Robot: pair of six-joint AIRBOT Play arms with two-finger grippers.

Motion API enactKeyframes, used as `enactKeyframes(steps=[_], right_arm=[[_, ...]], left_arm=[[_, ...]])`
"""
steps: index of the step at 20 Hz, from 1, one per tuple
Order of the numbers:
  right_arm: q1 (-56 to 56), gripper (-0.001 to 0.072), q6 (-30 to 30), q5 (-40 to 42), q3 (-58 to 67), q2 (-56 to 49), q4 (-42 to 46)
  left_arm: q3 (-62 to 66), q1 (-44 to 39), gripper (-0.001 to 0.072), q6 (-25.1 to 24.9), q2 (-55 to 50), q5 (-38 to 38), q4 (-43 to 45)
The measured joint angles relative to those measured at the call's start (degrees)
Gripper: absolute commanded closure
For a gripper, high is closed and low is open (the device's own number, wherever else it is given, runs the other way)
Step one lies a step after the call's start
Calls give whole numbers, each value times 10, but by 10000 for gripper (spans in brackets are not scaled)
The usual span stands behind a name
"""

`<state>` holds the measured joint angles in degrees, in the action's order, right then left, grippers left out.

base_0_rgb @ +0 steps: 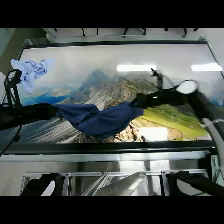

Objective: Fold the shirts.

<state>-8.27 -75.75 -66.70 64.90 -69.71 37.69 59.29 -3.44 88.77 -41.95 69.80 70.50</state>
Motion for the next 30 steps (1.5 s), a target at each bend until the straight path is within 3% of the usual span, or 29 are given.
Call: enactKeyframes(steps=[7, 10, 14, 18, 21, 26, 30], right_arm=[[99, 697, -61, -43, 105, 251, 156], [117, 697, -68, -68, 183, 297, 201], [125, 697, -72, -128, 276, 318, 233], [127, 696, -74, -185, 308, 312, 253], [127, 696, -84, -199, 286, 273, 253], [122, 696, -97, -150, 153, 199, 242], [113, 696, -92, -67, 40, 129, 236]], left_arm=[[57, 55, 692, -2, 88, -21, -2], [137, 63, 693, -3, 97, -10, -30], [292, 66, 693, -3, 67, 68, -78], [427, 68, 693, -2, -8, 152, -95], [430, 58, 693, -26, -81, 171, -97], [358, -24, 692, -103, -246, 90, -91], [386, -88, 693, -158, -420, 32, -68]])
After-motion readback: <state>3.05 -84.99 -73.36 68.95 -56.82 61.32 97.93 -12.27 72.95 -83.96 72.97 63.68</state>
